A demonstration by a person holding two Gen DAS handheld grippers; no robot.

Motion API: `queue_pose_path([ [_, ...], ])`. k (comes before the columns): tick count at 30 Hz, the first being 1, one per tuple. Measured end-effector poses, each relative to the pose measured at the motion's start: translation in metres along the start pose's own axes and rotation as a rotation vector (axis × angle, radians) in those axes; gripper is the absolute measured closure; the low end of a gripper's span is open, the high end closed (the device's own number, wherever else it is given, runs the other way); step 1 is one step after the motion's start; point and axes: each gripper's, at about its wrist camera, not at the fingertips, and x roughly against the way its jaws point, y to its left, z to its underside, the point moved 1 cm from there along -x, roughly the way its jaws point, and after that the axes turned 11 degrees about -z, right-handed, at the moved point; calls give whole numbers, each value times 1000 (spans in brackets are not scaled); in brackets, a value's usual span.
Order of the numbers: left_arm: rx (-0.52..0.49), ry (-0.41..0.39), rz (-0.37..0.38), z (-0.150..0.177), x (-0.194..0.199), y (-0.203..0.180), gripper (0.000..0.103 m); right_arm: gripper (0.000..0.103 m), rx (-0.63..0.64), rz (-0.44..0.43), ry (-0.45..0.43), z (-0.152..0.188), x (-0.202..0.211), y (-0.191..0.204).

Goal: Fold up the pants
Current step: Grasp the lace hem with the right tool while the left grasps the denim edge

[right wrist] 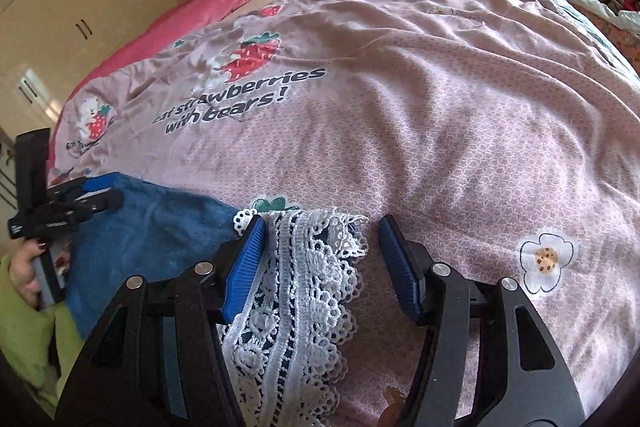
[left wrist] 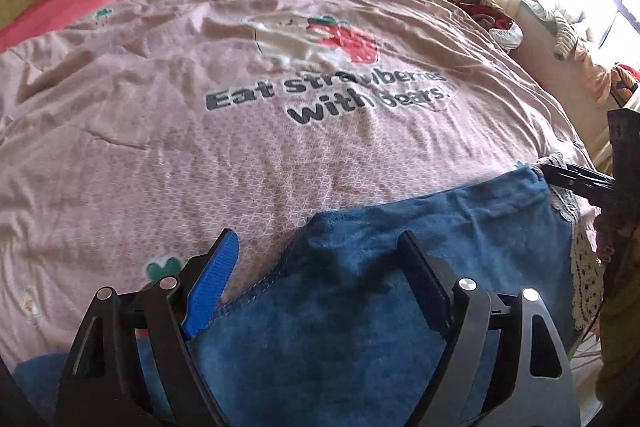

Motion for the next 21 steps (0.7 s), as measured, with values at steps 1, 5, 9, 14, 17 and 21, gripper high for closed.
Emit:
queue_pose_path([
  [1, 0, 2, 6, 0, -3, -1, 22, 54, 2, -1, -1, 0, -1, 0],
  [5, 9, 6, 52, 0, -7, -5, 41, 63, 20, -12, 0, 1, -1, 4],
  [9, 10, 8, 99, 3, -3, -13, 83, 72, 24, -28, -1, 1, 0, 5],
  [14, 20, -36, 110, 2, 9, -8, 98, 89, 47, -78, -12, 2, 6, 19],
  [17, 47, -91, 126, -4, 24, -1, 98, 89, 79, -76, -41, -9, 21, 26],
  [21, 44, -91, 94, -9, 16, -2, 98, 89, 131, -42, -57, -27, 20, 32],
])
